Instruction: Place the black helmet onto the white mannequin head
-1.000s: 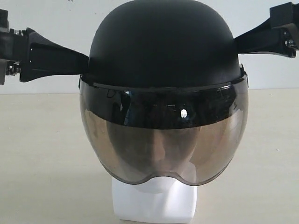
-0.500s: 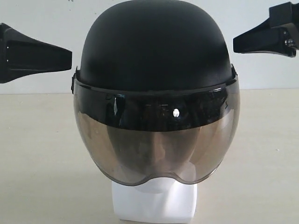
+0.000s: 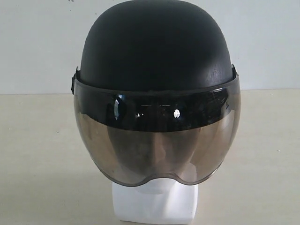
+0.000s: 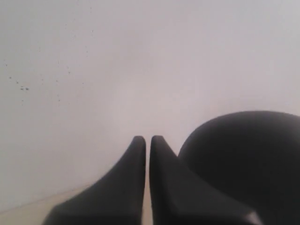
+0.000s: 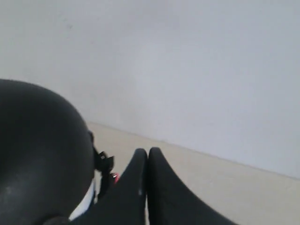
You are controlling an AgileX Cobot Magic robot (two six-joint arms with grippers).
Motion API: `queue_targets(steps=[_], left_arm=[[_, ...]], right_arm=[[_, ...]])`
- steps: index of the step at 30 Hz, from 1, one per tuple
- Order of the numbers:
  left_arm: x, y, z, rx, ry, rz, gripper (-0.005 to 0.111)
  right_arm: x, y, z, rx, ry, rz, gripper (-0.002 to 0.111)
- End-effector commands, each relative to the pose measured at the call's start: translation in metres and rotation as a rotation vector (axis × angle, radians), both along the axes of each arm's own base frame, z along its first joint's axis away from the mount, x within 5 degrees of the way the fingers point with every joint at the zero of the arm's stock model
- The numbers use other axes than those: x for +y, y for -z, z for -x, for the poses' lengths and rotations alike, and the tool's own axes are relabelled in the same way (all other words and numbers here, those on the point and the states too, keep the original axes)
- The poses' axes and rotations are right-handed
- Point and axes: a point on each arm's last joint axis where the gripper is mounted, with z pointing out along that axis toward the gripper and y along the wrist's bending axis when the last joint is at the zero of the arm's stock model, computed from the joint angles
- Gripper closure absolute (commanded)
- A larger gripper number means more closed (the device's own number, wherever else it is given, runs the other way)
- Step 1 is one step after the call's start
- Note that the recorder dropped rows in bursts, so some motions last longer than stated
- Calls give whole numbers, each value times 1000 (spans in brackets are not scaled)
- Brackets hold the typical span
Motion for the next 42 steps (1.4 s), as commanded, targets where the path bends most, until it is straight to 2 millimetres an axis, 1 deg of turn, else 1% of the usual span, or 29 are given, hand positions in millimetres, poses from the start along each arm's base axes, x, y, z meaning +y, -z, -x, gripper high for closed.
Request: queue_targets(steps=[1,6,10,13,30,33,35,37,39,42], left_arm=[[-3,13,1,47,32,-28,102],[-3,14,1,50,35,-28,102],[-3,14,1,50,35,-28,102],[-3,14,1,50,35,-28,102],[-3,14,1,50,35,-28,102],[-3,14,1,50,35,-28,102],[-3,14,1,50,35,-28,102],[-3,14,1,50,35,-28,102],[-3,14,1,50,35,-28,102],[-3,14,1,50,35,-28,102]], right_arm=[[-11,0,26,-126,152,-9,108],[-10,-9,49,-201,155,-16,108],[-10,-14,60,-239,155,-17,108],[-10,-16,63,-249,155,-17,108],[-10,-16,63,-249,154,-19,108],[-14,-23,73,-308,204,-53,108],[-14,-25,88,-353,212,-55,108],[-15,-16,104,-396,240,-58,108],[-18,-2,122,-445,279,-45,108],[-24,24,135,-478,347,-41,108]])
